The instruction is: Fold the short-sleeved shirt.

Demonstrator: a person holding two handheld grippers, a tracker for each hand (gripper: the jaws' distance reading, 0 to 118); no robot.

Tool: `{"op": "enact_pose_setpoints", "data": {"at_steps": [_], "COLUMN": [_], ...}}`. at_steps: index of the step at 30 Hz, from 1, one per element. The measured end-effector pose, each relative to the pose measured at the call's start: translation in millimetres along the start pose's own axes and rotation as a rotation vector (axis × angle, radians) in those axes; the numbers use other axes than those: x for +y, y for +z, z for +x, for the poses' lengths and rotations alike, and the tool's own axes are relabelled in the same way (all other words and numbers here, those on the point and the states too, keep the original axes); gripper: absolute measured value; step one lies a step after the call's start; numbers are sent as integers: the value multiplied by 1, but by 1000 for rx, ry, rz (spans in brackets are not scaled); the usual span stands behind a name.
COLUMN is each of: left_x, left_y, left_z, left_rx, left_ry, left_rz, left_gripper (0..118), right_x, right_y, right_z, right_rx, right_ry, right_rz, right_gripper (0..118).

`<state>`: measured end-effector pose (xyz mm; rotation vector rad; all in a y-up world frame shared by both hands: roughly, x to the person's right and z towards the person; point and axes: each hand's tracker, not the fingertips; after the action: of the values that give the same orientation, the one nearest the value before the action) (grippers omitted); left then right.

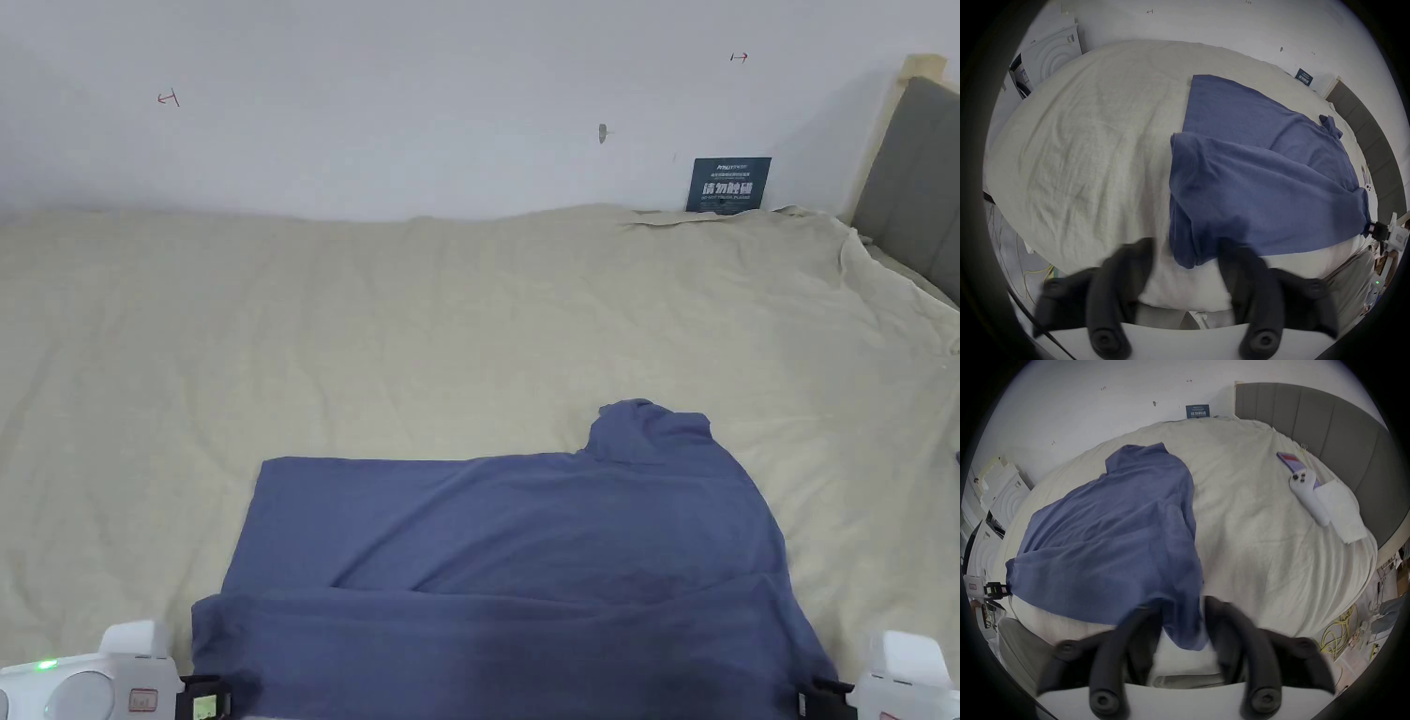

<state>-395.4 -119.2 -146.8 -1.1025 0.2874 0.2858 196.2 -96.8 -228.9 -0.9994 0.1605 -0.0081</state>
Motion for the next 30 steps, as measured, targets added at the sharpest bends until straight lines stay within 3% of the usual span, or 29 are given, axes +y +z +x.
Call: {"op": "enact_pose_setpoints", "data": {"at_steps": [1,2,12,16,18,21,24,26,30], "left_x": [1,3,53,71,71,61,56,49,40], "left_y": [4,12,105,130,145,158,152,148,137], "left_z": [1,4,34,53,67,83,92,99,108], "left_rx": [4,10,-114,-148,-163,-115,-71,-36,-14], "left_ry": [-7,-6,6,-9,-37,-89,-134,-154,-186], "left_rz": [17,35,418,476,545,739,823,881,933], "left_gripper": [107,114,115,115,109,84,81,76,28], "right_x": [4,9,71,82,82,80,76,73,70], "right_y": [6,13,103,128,136,142,139,137,128], "right_z": [-1,-4,-42,-62,-70,-82,-86,-87,-89], "right_rx": [-8,-12,9,-3,-23,-60,-71,-62,-75], "right_ry": [10,20,90,97,106,116,115,106,97], "right_rz": [21,59,455,596,666,738,784,805,841], "right_gripper": [89,94,95,97,97,97,94,84,7]}}
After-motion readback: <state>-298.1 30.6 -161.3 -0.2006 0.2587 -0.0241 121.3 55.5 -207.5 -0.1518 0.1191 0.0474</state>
